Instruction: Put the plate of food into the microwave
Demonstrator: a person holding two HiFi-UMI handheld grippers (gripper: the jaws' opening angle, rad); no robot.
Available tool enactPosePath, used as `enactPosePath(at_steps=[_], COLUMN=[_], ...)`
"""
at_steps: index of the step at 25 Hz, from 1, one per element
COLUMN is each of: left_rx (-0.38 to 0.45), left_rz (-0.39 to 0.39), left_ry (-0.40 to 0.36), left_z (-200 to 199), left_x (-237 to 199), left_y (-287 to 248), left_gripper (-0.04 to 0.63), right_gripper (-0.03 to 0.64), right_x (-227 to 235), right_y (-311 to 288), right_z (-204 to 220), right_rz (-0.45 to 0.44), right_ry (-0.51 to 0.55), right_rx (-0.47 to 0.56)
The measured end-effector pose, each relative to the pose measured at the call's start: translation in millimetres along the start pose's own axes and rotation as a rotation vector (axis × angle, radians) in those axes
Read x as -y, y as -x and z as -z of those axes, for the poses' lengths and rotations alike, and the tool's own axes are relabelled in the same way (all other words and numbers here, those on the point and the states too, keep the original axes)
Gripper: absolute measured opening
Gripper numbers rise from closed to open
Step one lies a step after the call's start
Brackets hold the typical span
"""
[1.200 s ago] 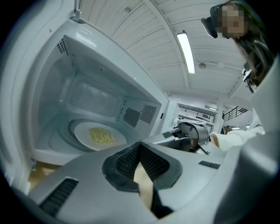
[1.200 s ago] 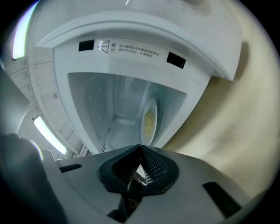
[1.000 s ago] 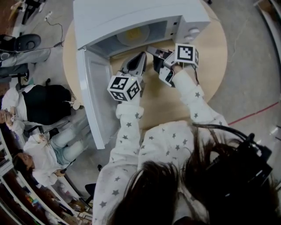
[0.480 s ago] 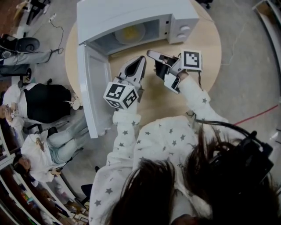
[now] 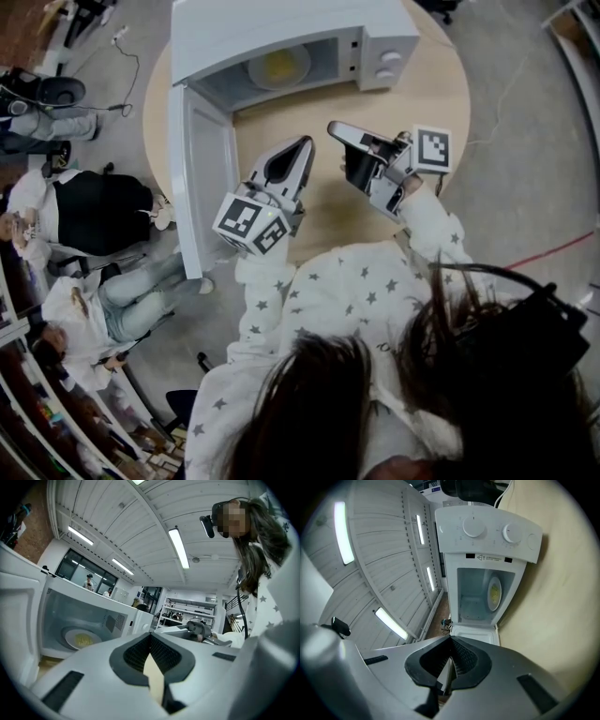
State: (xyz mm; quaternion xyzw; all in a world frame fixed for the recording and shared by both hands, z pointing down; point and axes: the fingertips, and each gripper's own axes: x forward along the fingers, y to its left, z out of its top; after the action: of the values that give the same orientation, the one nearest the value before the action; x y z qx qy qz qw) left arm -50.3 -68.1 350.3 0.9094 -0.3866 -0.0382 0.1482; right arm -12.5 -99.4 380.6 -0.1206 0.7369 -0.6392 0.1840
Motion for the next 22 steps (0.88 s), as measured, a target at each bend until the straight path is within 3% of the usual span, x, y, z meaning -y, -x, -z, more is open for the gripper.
enactPosePath(at_steps=[9, 22], left_rx=[0.034, 0.043], left_rz=[0.005, -0.003], left_ry=[-0.013, -0.010], left_z=[-19.1, -18.2], left_x=[26.7, 30.4], left_y=[13.9, 14.8], left_gripper=[0.002, 0.002], right_gripper=[0.006, 0.006], right_x=[-35.3, -37.4], right_y=[9.5, 10.9], right_z=[14.7, 23.1], right_rz=[-0.085, -0.111], right_ry=[0.011, -0.004], right_rx=[0.023, 0.013])
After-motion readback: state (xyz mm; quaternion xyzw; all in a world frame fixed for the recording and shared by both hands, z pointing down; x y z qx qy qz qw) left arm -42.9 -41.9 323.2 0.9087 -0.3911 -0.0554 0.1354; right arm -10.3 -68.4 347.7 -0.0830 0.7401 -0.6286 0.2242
